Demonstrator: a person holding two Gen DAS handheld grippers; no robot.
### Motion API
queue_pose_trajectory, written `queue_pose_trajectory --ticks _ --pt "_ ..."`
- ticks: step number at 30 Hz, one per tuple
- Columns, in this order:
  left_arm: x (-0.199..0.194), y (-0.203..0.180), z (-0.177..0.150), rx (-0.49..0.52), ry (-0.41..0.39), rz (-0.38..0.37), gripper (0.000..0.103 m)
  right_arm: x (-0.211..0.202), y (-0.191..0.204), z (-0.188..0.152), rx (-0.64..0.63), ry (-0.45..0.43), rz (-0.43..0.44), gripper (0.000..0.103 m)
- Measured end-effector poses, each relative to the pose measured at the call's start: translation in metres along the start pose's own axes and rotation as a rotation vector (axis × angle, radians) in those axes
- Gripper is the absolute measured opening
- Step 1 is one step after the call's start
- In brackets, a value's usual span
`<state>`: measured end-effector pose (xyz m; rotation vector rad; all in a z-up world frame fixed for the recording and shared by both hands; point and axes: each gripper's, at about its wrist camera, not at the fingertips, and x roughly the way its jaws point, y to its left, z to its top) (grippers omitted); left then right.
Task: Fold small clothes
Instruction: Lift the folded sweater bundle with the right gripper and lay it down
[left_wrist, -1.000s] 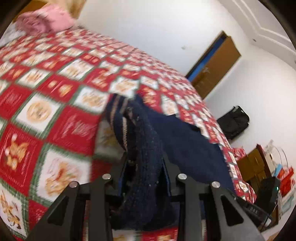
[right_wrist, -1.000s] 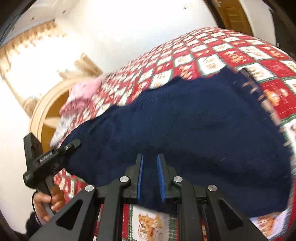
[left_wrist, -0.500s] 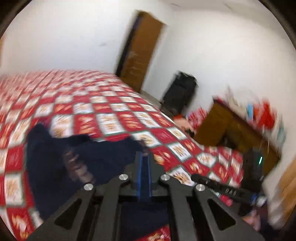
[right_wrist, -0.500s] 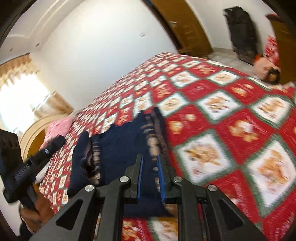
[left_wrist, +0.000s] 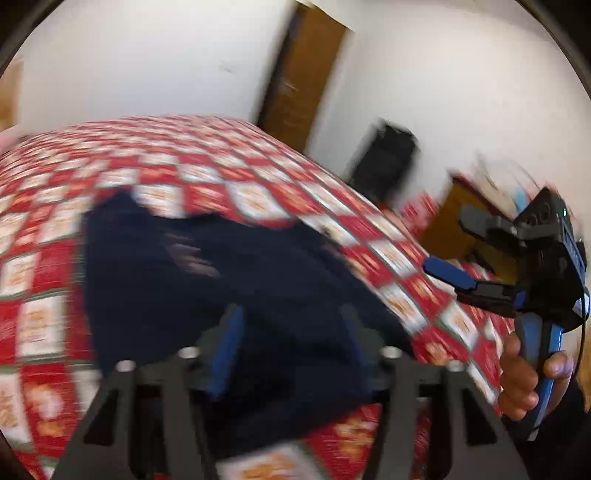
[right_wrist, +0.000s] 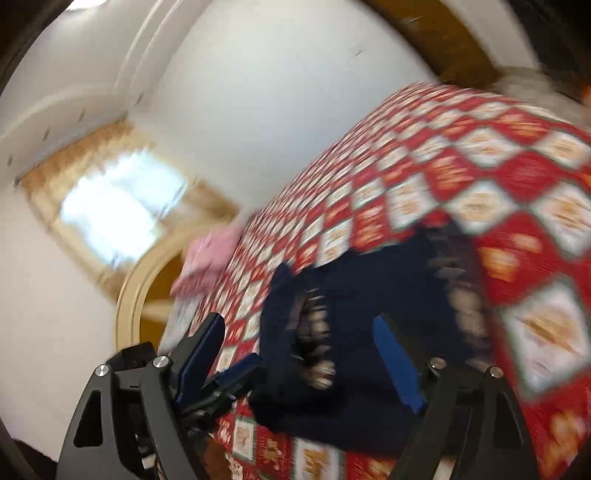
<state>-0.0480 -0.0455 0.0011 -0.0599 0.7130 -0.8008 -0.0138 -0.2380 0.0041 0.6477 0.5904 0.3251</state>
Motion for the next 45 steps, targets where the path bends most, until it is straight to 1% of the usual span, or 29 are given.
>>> queue_pose_trajectory --ticks 1,2,5,6,8,10,11,12,15,17,18,19,21,22,25,27,30,33,35,36,38,39,40,41,42,45 --pt "-0.009 0.018 0.002 -0.036 -0.026 0.03 0.064 0.023 0.007 0.003 -0.036 0.034 -0.009 0.083" --pt "-0.019 0.039 0.005 -0.081 -0.05 0.075 0.065 0.054 0.014 0.005 -0.073 0.087 -0.035 0.083" --pt "-0.036 0.087 0.002 -0.185 -0.071 0.183 0.065 0.127 0.026 0.001 -0.165 0.209 -0.12 0.083" --pt "-0.043 0.104 -0.002 -0.224 -0.073 0.21 0.065 0.145 0.027 0.0 -0.177 0.234 -0.135 0.083" --pt "-0.055 0.129 -0.01 -0.289 -0.086 0.229 0.065 0.173 0.024 -0.006 -0.164 0.296 -0.157 0.083" --pt "-0.068 0.152 -0.019 -0.337 -0.094 0.247 0.065 0.186 0.018 -0.015 -0.128 0.332 -0.162 0.083" --pt "-0.072 0.161 -0.023 -0.353 -0.095 0.262 0.065 0.185 0.018 -0.018 -0.129 0.318 -0.158 0.083" --pt "-0.066 0.164 -0.024 -0.365 -0.096 0.271 0.065 0.183 0.018 -0.019 -0.144 0.305 -0.161 0.083" --pt "-0.061 0.179 -0.033 -0.424 -0.091 0.257 0.065 0.182 0.02 -0.028 -0.176 0.328 -0.182 0.083" --pt "-0.052 0.186 -0.035 -0.469 -0.077 0.226 0.065 0.183 0.022 -0.03 -0.214 0.33 -0.225 0.063" --pt "-0.048 0.188 -0.036 -0.487 -0.07 0.204 0.065 0.184 0.025 -0.032 -0.243 0.331 -0.252 0.047" --pt "-0.045 0.187 -0.037 -0.497 -0.064 0.185 0.065 0.183 0.028 -0.032 -0.25 0.323 -0.258 0.034" --pt "-0.045 0.181 -0.037 -0.481 -0.061 0.172 0.065 0.177 0.032 -0.031 -0.252 0.303 -0.244 0.025" --pt "-0.045 0.177 -0.036 -0.463 -0.06 0.175 0.065 0.175 0.036 -0.032 -0.263 0.291 -0.249 0.024" --pt "-0.047 0.171 -0.036 -0.443 -0.061 0.184 0.065 0.171 0.059 -0.039 -0.371 0.245 -0.286 0.02" --pt "-0.048 0.17 -0.035 -0.454 -0.062 0.18 0.065 0.161 0.076 -0.04 -0.427 0.203 -0.268 0.018" --pt "-0.05 0.166 -0.033 -0.449 -0.066 0.195 0.065 0.134 0.09 -0.026 -0.457 0.118 -0.255 0.015" --pt "-0.052 0.159 -0.029 -0.43 -0.068 0.207 0.065 0.093 0.088 -0.01 -0.473 0.04 -0.279 0.015" --pt "-0.051 0.153 -0.025 -0.412 -0.07 0.211 0.065 0.066 0.079 -0.002 -0.472 0.004 -0.315 0.015" --pt "-0.051 0.15 -0.024 -0.406 -0.071 0.213 0.065 0.047 0.07 0.001 -0.467 -0.013 -0.347 0.015" --pt "-0.048 0.144 -0.021 -0.394 -0.073 0.21 0.065 0.019 0.057 -0.002 -0.463 -0.039 -0.405 0.015" --pt "-0.046 0.14 -0.02 -0.39 -0.071 0.202 0.065 0.002 0.047 -0.01 -0.476 -0.057 -0.465 0.015" --pt "-0.043 0.136 -0.018 -0.381 -0.069 0.193 0.065 -0.006 0.039 -0.018 -0.487 -0.064 -0.509 0.015" --pt "-0.039 0.131 -0.017 -0.369 -0.064 0.186 0.065 -0.012 0.029 -0.026 -0.488 -0.058 -0.552 0.015" --pt "-0.035 0.126 -0.017 -0.358 -0.058 0.181 0.065 -0.015 0.012 -0.037 -0.464 -0.026 -0.587 0.015" --pt "-0.017 0.108 -0.016 -0.32 -0.02 0.163 0.065 -0.002 -0.03 -0.064 -0.393 0.068 -0.629 0.015"
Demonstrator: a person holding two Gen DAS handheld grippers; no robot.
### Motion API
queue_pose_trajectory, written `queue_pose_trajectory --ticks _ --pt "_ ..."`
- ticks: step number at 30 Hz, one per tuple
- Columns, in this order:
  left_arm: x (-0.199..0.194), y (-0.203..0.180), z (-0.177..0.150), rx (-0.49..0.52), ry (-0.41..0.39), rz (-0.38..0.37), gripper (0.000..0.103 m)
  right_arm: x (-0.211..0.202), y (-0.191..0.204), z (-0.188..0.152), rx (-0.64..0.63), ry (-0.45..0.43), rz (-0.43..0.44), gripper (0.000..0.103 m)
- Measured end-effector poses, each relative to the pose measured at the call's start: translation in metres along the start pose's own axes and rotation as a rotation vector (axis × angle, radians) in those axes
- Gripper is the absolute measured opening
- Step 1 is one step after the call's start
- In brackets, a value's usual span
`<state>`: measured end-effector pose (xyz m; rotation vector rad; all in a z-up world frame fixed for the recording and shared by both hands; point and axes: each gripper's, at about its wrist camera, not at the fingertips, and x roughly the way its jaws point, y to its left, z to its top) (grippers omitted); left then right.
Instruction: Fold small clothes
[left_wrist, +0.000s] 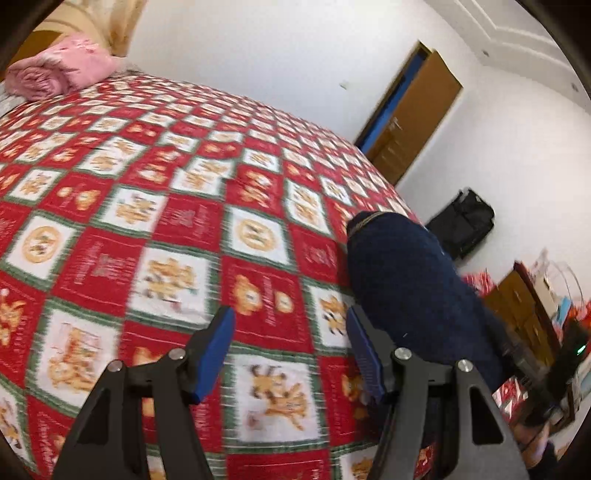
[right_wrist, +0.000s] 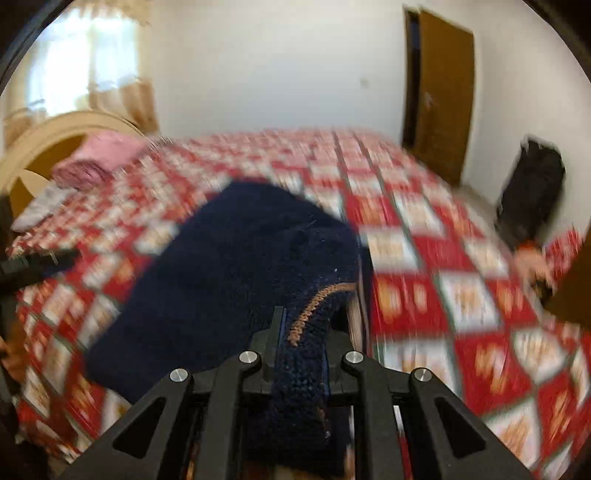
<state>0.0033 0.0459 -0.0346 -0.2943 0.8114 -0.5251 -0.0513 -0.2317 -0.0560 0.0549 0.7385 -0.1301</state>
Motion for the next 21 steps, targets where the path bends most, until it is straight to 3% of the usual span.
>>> queue_pose_trajectory --ticks 5,7,9,12,14,15,19,21 --pt "0.023 -0.037 -0.014 0.079 0.08 -0.031 0.065 0.007 -0.009 -0.004 0.051 -0.005 0.032 0.017" --pt "0.025 -0.047 -0.019 0.113 0.095 -0.038 0.065 0.009 -0.025 0.0 0.129 0.034 0.079 0.025" --pt "0.024 -0.053 -0.021 0.131 0.1 -0.044 0.065 0.002 -0.043 0.001 0.251 0.06 0.157 0.025" --pt "0.021 -0.054 -0.02 0.148 0.087 -0.037 0.065 -0.023 -0.066 0.012 0.381 -0.016 0.187 0.025" --pt "0.022 -0.056 -0.017 0.151 0.081 -0.034 0.065 -0.046 -0.066 0.031 0.333 -0.127 0.144 0.025" --pt "0.024 -0.059 -0.014 0.155 0.077 -0.031 0.065 -0.048 -0.056 0.043 0.271 -0.141 0.159 0.025" --pt "0.036 -0.078 -0.005 0.152 0.063 -0.028 0.065 -0.018 -0.005 0.085 0.101 -0.099 0.224 0.025" --pt "0.045 -0.089 -0.008 0.156 0.076 -0.028 0.066 0.023 0.017 0.104 0.071 -0.031 0.243 0.025"
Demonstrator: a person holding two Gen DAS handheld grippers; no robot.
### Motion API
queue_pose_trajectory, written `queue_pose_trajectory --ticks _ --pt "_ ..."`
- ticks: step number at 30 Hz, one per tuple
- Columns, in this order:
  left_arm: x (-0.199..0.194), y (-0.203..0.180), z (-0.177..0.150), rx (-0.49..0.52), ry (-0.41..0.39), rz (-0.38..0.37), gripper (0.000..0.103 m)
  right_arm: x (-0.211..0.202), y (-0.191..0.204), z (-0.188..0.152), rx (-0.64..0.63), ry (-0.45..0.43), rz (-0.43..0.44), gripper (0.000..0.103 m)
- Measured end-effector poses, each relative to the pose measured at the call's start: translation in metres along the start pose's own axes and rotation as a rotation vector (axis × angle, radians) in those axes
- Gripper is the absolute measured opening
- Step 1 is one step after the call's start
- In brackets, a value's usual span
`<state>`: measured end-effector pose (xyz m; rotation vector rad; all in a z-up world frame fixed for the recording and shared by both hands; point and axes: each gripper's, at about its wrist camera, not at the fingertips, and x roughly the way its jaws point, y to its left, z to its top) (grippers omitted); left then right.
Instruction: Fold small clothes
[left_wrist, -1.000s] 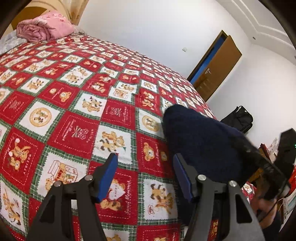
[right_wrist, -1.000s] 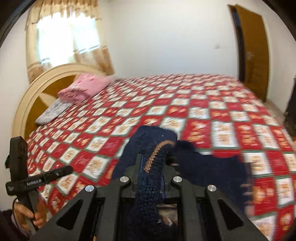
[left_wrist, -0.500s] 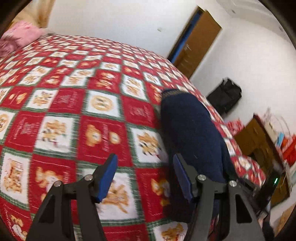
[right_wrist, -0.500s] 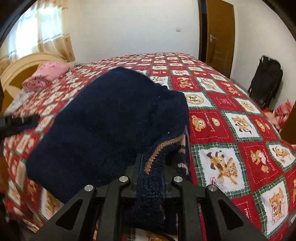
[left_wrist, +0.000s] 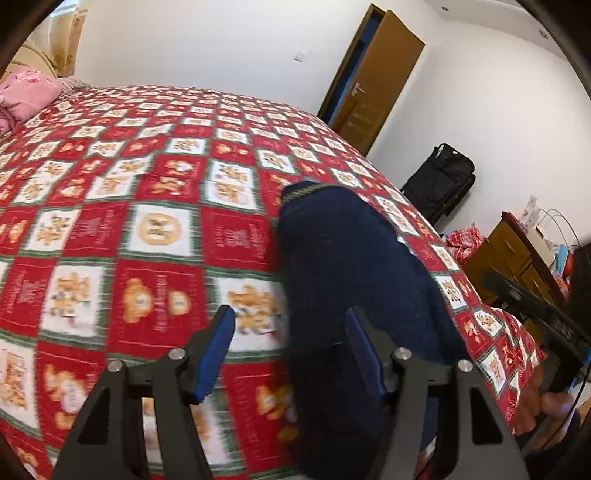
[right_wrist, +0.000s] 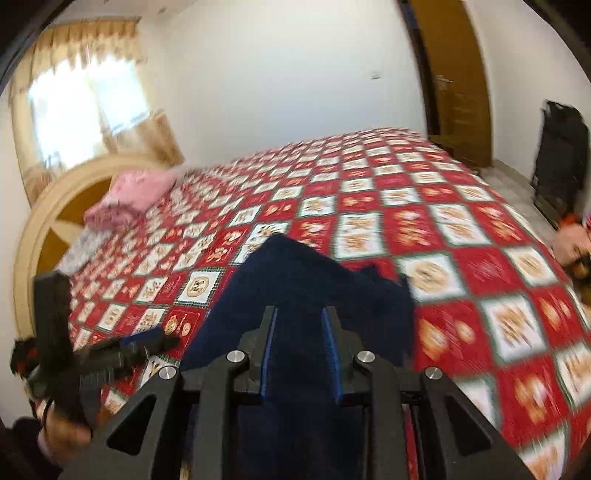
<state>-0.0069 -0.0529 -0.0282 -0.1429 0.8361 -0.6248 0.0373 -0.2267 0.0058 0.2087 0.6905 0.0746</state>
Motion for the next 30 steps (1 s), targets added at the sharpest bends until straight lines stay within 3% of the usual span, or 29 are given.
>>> queue_pose_trajectory --ticks 2,5,7,9,12,16,19,21,24,28,30 --pt "0.012 -0.012 -0.007 0.013 0.026 0.035 0.072 0.056 0.012 0.011 -0.043 0.11 0.016 0.025" --pt "0.019 -0.014 -0.018 0.005 0.013 0.073 0.078 0.119 0.019 0.014 -0.098 0.129 -0.009 0.025" --pt "0.026 -0.01 -0.023 -0.009 0.024 0.1 0.08 0.13 0.018 0.014 -0.134 0.059 0.014 0.027" --pt "0.032 -0.005 -0.028 -0.019 0.032 0.097 0.083 0.138 0.01 0.021 -0.077 0.072 0.032 0.03" --pt "0.038 0.004 -0.029 -0.075 0.028 0.089 0.096 0.142 0.0 0.027 -0.028 0.094 0.071 0.031" --pt "0.041 0.008 -0.028 -0.101 0.069 0.062 0.099 0.112 -0.008 0.033 0.046 0.096 0.069 0.032" --pt "0.027 0.007 -0.027 -0.064 0.078 0.045 0.098 0.043 -0.022 0.024 0.087 -0.01 0.042 0.035" --pt "0.018 0.006 -0.027 -0.032 0.06 0.054 0.098 0.005 -0.028 0.004 0.059 -0.004 -0.032 0.039" --pt "0.018 0.002 -0.029 0.0 0.055 0.066 0.098 -0.031 -0.036 -0.035 0.047 0.017 -0.072 0.04" --pt "0.033 -0.005 -0.039 -0.018 0.084 0.044 0.098 -0.027 -0.039 -0.099 -0.007 0.134 -0.141 0.04" --pt "0.035 -0.006 -0.042 -0.032 0.085 0.048 0.099 -0.023 -0.042 -0.119 -0.026 0.139 -0.152 0.04"
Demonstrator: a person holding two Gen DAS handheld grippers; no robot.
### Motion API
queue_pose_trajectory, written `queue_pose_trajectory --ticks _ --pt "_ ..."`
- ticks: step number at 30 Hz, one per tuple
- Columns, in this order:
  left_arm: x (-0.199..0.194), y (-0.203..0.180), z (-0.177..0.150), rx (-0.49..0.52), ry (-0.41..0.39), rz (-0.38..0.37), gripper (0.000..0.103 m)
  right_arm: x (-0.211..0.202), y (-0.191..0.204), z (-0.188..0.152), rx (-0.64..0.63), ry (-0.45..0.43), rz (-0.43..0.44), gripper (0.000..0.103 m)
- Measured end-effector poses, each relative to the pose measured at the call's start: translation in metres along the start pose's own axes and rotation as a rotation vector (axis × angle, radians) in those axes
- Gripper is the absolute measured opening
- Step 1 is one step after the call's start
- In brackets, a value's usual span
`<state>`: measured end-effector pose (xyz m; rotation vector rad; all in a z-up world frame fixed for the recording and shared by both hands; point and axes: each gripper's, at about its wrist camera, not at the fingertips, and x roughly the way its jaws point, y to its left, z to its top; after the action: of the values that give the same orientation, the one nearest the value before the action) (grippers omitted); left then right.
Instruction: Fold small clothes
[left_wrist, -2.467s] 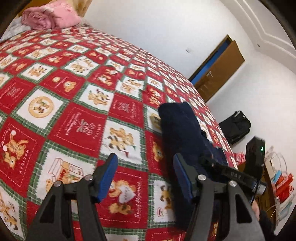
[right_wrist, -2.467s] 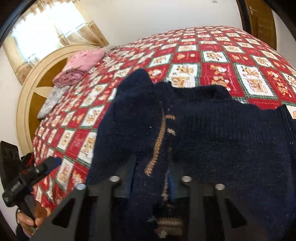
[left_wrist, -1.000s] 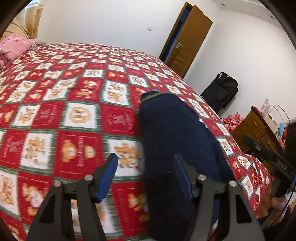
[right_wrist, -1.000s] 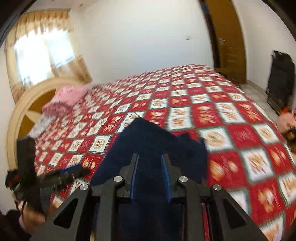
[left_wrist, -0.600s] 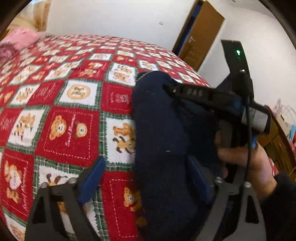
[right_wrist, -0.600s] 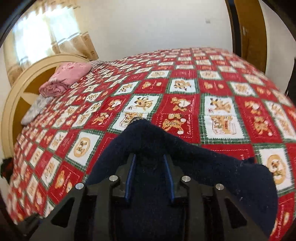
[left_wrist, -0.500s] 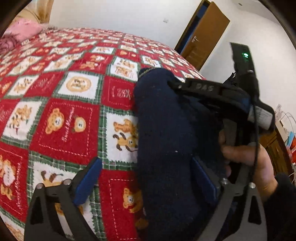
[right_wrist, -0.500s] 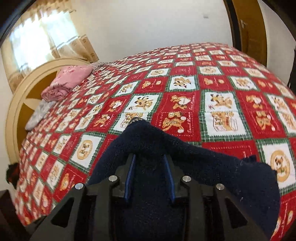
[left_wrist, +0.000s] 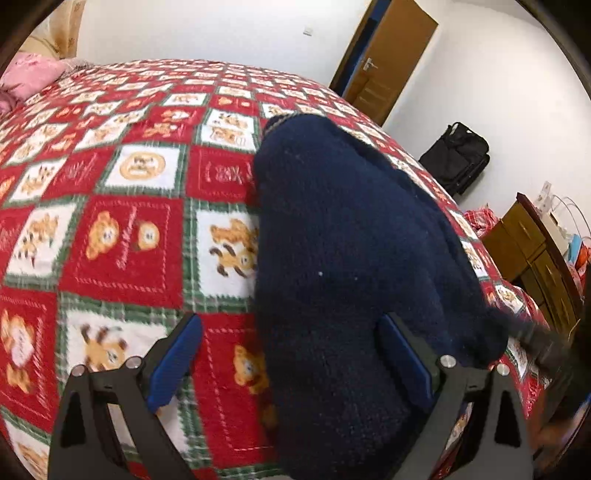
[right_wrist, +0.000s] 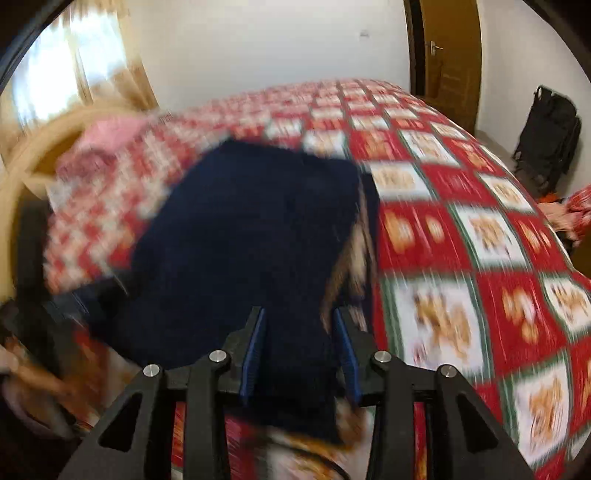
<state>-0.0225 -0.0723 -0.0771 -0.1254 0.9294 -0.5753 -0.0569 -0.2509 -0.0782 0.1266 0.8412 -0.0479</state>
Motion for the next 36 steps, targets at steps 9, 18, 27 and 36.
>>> queue_pose_trajectory --ticks 9,18,27,36 --pt "-0.013 0.001 -0.005 0.084 0.03 0.034 0.099 -0.021 -0.041 -0.008 0.275 0.031 0.055 0.06" --pt "-0.037 -0.009 0.04 0.114 -0.078 -0.001 0.103 -0.04 -0.053 0.046 0.373 -0.156 0.193 0.074" --pt "0.039 -0.011 0.059 -0.012 0.159 -0.002 0.103 0.043 -0.054 0.039 0.401 0.019 0.159 0.074" --pt "0.042 -0.026 0.057 0.023 0.172 -0.016 0.103 0.04 -0.048 0.024 0.353 -0.09 0.175 0.076"
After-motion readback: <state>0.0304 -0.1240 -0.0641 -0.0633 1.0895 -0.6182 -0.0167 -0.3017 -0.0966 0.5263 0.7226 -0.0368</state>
